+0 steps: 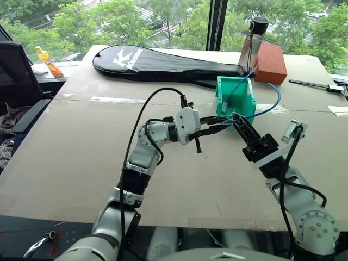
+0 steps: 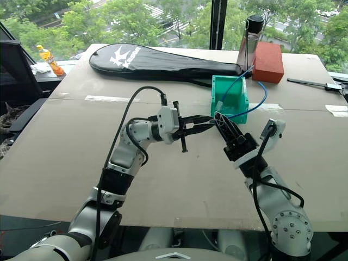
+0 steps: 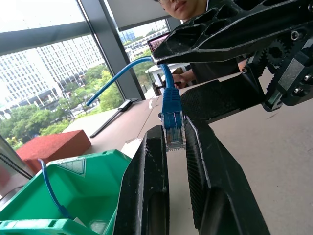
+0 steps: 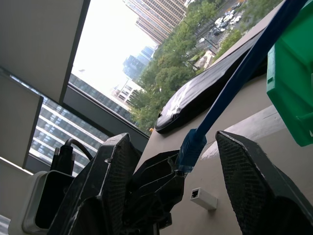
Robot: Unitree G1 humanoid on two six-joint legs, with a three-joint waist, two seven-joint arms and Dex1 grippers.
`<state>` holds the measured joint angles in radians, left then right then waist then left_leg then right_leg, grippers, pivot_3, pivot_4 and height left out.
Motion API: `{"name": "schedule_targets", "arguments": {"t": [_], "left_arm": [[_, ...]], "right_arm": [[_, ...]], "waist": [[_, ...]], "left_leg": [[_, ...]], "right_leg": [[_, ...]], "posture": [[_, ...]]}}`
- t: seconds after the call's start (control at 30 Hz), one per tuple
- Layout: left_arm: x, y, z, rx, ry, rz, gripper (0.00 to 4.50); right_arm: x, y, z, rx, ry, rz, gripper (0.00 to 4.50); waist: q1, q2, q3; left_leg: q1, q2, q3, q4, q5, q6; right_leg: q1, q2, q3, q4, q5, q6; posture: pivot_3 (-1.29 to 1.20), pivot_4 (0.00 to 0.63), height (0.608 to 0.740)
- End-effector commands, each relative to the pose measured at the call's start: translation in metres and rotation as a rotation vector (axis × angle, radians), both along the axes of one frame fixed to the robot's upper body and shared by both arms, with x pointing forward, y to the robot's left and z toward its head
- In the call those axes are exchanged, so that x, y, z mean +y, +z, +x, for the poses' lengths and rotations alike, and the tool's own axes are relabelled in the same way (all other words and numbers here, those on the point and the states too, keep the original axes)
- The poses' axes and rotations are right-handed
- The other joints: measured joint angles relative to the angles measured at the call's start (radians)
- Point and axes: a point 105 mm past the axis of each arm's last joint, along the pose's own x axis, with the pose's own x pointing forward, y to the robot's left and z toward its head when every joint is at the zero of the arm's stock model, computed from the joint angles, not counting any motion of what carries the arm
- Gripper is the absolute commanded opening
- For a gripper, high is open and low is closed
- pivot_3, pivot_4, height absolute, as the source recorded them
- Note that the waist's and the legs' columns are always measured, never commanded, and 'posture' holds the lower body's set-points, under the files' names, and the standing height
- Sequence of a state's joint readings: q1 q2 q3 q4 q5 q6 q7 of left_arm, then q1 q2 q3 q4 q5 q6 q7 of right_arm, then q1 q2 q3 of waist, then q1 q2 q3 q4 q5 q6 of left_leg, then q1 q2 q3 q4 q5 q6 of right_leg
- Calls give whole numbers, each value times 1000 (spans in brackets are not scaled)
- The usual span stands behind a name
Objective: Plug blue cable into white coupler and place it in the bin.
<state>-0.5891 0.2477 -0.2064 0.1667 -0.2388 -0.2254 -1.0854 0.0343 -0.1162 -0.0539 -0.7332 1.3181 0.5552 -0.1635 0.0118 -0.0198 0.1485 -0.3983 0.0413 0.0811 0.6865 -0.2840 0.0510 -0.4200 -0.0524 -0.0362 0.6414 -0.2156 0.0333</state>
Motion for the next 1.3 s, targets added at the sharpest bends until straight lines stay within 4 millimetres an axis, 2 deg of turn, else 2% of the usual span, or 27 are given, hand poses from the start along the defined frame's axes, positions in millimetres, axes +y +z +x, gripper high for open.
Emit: {"name": "schedule_targets", "arguments": {"t": [0.03, 0.07, 0.2, 0.47, 0.57, 0.63, 0.67, 0.83, 1.1, 1.17, 1.3], "left_arm": [[-3, 12, -7, -46, -23, -36, 0], [-3, 12, -8, -46, -24, -37, 0], [-1, 11, -8, -45, -26, -37, 0], [1, 7, -10, -11, -38, -33, 0], [5, 7, -10, 104, -59, -50, 0], [14, 11, -6, 152, -10, -71, 968], [20, 13, -4, 167, 21, -79, 1312], [62, 10, -1, 318, 200, -116, 3659], [132, -14, 10, 490, 485, -128, 3659], [142, -25, 14, 504, 521, -96, 3659], [150, -45, 28, 499, 570, -42, 3659]], "right_arm": [[0, 8, -1, -35, 1, 15, 2164], [0, 7, 0, -33, 2, 12, 1887], [-1, 6, 2, -30, -7, 7, 56], [-3, 6, 3, -40, -15, 8, 56], [-2, 6, 3, -42, -12, 4, 56], [-2, 6, 3, -45, -11, -2, 0], [-3, 6, 3, -47, -10, -6, 0], [-6, 8, 4, -60, 8, -22, 0], [-3, 7, 9, -81, 77, -62, 0], [-2, 8, 11, -87, 93, -64, 0], [1, 9, 12, -94, 119, -72, 0]], "waist": [[0, 0, 0], [0, 0, 0], [0, 0, 0], [0, 0, 0], [-1, 0, 0], [-1, 0, 0], [-1, 0, 0], [-15, 0, 0], [-22, 1, 0], [-21, 1, 0], [-17, 1, 0]], "left_leg": [[0, 0, 0, 0, 0, 0], [0, 0, 0, 0, 0, 0], [0, 0, 0, 0, 0, 0], [0, 1, 0, 0, 0, 0], [0, 1, 0, 0, 0, 0], [0, 1, 0, 0, 0, 0], [0, 1, 0, 0, 0, 0], [0, 3, 0, -1, 0, 0], [1, 3, 0, -1, 0, 0], [1, 3, 0, -1, 0, 0], [1, 2, 1, -1, 0, 0]], "right_leg": [[0, 0, 0, 0, 0, 0], [0, 0, 0, 0, 0, 0], [0, 0, 0, 0, 0, 0], [0, 0, 0, 0, 0, 0], [0, 0, 0, 0, 0, 0], [0, 0, 0, 0, 0, 0], [0, 0, 0, 0, 0, 0], [0, 0, 1, 0, 0, 0], [0, 0, 0, 0, 0, 0], [0, 0, 0, 0, 0, 0], [0, -1, 0, 0, -1, -2]], "posture": [[0, 150, 740], [0, 150, 740], [0, 150, 740], [0, 150, 740], [0, 150, 740], [0, 150, 740], [0, 150, 740], [0, 150, 740], [0, 150, 740], [0, 150, 740], [0, 150, 740]]}}
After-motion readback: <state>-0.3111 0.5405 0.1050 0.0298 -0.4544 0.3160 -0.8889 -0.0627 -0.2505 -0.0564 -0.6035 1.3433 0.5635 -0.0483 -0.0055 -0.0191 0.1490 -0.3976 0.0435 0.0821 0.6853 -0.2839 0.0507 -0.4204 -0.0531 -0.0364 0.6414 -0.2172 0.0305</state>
